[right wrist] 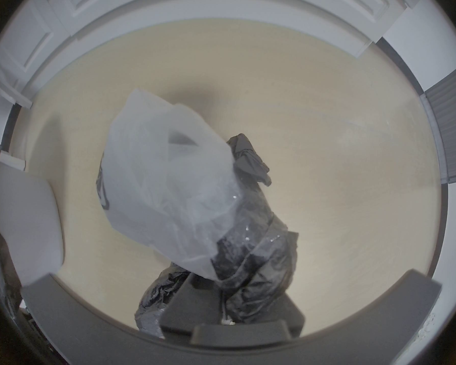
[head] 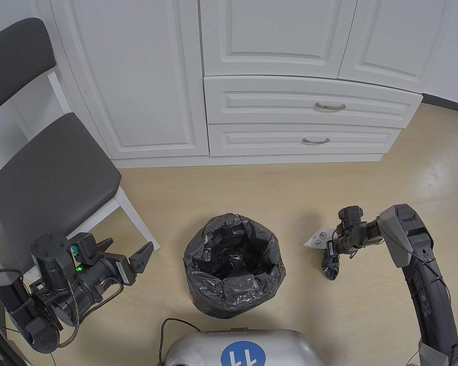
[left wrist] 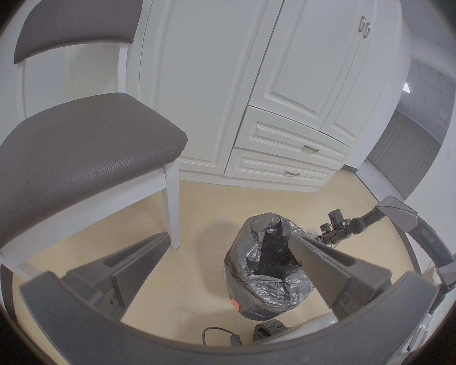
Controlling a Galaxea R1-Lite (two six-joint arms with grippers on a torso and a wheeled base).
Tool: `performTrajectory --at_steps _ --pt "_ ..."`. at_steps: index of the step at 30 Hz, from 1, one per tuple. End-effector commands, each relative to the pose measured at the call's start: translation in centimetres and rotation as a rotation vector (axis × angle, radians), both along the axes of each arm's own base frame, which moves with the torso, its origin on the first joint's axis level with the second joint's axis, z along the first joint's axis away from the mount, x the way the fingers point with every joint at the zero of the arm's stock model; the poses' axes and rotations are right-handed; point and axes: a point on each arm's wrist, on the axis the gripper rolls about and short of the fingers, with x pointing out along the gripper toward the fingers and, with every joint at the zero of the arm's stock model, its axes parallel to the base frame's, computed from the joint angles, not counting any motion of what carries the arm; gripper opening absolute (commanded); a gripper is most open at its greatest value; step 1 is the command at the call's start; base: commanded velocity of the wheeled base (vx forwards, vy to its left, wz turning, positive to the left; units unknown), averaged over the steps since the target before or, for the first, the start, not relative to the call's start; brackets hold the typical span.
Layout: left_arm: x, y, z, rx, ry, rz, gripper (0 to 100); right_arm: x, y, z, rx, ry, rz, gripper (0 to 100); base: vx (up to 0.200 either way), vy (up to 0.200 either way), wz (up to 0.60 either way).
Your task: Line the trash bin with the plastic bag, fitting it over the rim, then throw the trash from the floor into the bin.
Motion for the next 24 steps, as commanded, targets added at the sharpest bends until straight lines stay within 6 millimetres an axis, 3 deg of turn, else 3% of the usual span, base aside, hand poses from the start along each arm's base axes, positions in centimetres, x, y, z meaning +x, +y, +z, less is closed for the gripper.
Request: performTrajectory --at_steps 1,6,10,12,16,24 --pt "0.4 0.0 0.3 0.003 -0.022 0.016 100 -0.7 0.0 5.0 0.041 -0.145 0.028 0 0.0 0.0 0.0" --pt "1.4 0.5 1.0 0.078 -0.085 0.06 100 -2.2 0.2 11.1 0.058 -0.262 0.067 0 0.0 0.0 0.0" --pt "1.6 1.6 1.6 0.136 -0.125 0.098 100 -4.9 0.7 18.1 0.063 -0.346 0.087 0 0.0 0.0 0.0" --pt "1.8 2.1 2.0 0.147 -0.144 0.118 100 -6.0 1.1 20.0 0.067 -0.378 0.1 0 0.0 0.0 0.0" --pt "2.0 2.7 2.2 0.2 -0.163 0.136 100 -8.6 2.8 22.7 0.06 -0.527 0.171 0 0.0 0.0 0.0" --pt "2.0 3.0 2.7 0.236 -0.193 0.148 100 -11.9 7.0 25.3 0.058 -0.715 0.28 0 0.0 0.0 0.0"
